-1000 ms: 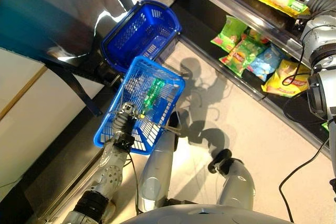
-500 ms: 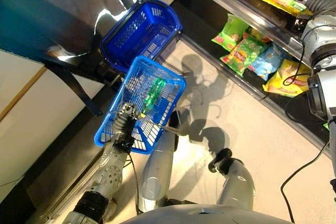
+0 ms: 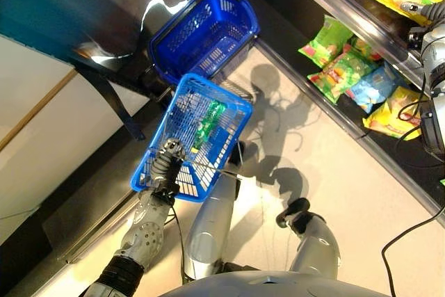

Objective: Pick up the snacks into the basket

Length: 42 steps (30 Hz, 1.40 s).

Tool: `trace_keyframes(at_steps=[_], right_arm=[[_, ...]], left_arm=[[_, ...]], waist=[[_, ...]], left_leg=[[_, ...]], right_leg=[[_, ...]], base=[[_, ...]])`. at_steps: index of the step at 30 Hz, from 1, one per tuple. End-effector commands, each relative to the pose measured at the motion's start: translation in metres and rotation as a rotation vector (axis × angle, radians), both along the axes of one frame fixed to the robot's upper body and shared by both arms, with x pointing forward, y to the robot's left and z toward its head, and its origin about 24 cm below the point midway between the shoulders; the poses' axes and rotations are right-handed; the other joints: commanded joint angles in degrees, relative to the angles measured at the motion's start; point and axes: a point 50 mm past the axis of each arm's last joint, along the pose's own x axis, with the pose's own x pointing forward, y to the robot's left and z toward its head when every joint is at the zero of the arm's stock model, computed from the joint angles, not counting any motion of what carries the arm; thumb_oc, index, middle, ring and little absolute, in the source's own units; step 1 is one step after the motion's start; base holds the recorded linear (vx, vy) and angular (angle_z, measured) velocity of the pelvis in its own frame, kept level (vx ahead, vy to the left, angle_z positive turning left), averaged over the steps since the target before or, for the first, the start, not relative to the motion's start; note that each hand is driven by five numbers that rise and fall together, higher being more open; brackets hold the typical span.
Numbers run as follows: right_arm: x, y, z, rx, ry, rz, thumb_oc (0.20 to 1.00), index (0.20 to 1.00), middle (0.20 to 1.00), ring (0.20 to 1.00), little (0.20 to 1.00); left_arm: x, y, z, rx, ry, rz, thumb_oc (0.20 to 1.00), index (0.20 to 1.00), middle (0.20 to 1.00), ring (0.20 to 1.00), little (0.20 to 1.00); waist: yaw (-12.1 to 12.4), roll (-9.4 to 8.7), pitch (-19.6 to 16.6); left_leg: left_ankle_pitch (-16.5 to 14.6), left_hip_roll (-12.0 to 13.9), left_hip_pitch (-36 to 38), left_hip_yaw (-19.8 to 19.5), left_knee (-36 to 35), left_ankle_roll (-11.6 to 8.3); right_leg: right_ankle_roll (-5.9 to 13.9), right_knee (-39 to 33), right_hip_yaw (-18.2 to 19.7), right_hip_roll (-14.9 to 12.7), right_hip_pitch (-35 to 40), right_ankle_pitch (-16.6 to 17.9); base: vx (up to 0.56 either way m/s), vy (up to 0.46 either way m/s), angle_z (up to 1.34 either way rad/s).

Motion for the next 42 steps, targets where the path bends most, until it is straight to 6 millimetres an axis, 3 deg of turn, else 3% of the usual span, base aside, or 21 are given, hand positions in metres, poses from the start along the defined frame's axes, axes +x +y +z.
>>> trace_keyframes(at_steps=[1,10,18,25,36,39,40,41,42], right_arm=[[-0.007,0.002,0.052,-0.175,-0.066,-0.020,0.200,0.200,0.200,0.200,0.200],[-0.005,0.003,0.046,-0.186,-0.057,-0.034,0.200,0.200,0.200,0.200,0.200],[-0.016,-0.018,0.032,-0.167,-0.038,-0.093,0.200,0.200,0.200,0.200,0.200],[-0.017,-0.022,0.024,-0.162,-0.031,-0.104,0.200,0.200,0.200,0.200,0.200],[-0.008,-0.010,0.019,-0.143,-0.052,-0.063,0.200,0.200,0.200,0.200,0.200],[0.001,0.004,0.015,-0.092,-0.109,-0.016,0.200,0.200,0.200,0.200,0.200],[0.005,0.010,0.008,-0.049,-0.138,0.007,0.479,0.479,0.479,0.479,0.479],[0.008,0.015,0.004,-0.013,-0.165,0.024,1.000,1.000,1.000,1.000,1.000],[0.008,0.016,0.003,-0.011,-0.164,0.025,1.000,1.000,1.000,1.000,1.000]], left_arm=[[-0.003,-0.008,0.032,-0.017,-0.173,-0.073,0.200,0.200,0.200,0.200,0.200],[0.000,-0.005,0.036,0.015,-0.193,-0.071,0.200,0.200,0.200,0.200,0.200],[0.003,-0.008,0.040,0.037,-0.218,-0.110,0.200,0.200,0.200,0.200,0.200],[0.005,-0.008,0.040,0.047,-0.219,-0.121,0.200,0.200,0.200,0.200,0.200],[0.006,-0.005,0.038,0.034,-0.210,-0.101,0.200,0.200,0.200,0.200,0.200],[0.008,-0.003,0.037,0.046,-0.208,-0.077,0.200,0.200,0.200,0.200,0.200],[0.009,-0.002,0.036,0.049,-0.206,-0.068,0.200,0.200,0.200,0.200,0.200],[0.009,-0.001,0.036,0.054,-0.207,-0.059,0.200,0.200,0.200,0.200,0.200],[0.009,-0.001,0.036,0.055,-0.206,-0.058,0.200,0.200,0.200,0.200,0.200]], waist=[[1.74,2.12,-0.89],[1.45,2.15,-0.58],[0.98,1.98,-0.73],[0.07,1.10,-1.21],[-2.11,-0.57,-1.63],[-2.90,-1.10,-1.64],[-3.22,-1.29,-1.73],[-3.43,-1.52,-1.76],[-3.42,-1.58,-1.76]], left_leg=[[-4.33,0.64,-0.85,3.03,2.13,2.37],[-4.70,0.74,-0.73,3.00,2.97,2.51],[-5.66,0.79,-1.18,3.25,4.82,2.90],[-7.04,1.11,-0.91,3.66,6.94,3.21],[-8.66,1.44,-0.36,5.10,9.16,3.66],[-8.79,1.83,0.33,5.65,8.95,3.54],[-8.90,2.12,0.87,5.80,8.76,3.50],[-9.02,2.31,1.29,5.95,8.78,3.48],[-9.03,2.32,1.36,5.96,8.77,3.48]], right_leg=[[2.74,1.19,0.88,1.18,0.47,6.42],[2.77,1.98,1.42,0.90,0.29,6.35],[2.81,2.41,1.35,0.60,0.30,6.61],[2.56,3.01,2.34,0.48,0.27,6.61],[2.76,2.03,3.75,0.38,0.69,7.91],[2.72,1.18,4.17,0.77,1.08,8.30],[2.74,0.95,4.42,0.92,1.43,8.40],[2.75,0.74,4.49,0.99,1.79,8.46],[2.75,0.71,4.50,1.01,1.87,8.47]], base=[[-0.01,-0.004,0.04],[-0.02,0.002,0.00],[-0.04,0.017,0.00],[-0.02,0.038,-0.01],[0.00,0.042,-0.12],[0.01,0.041,-0.04],[0.03,0.034,-0.08],[0.03,0.021,-0.13],[0.02,0.021,-0.18]])
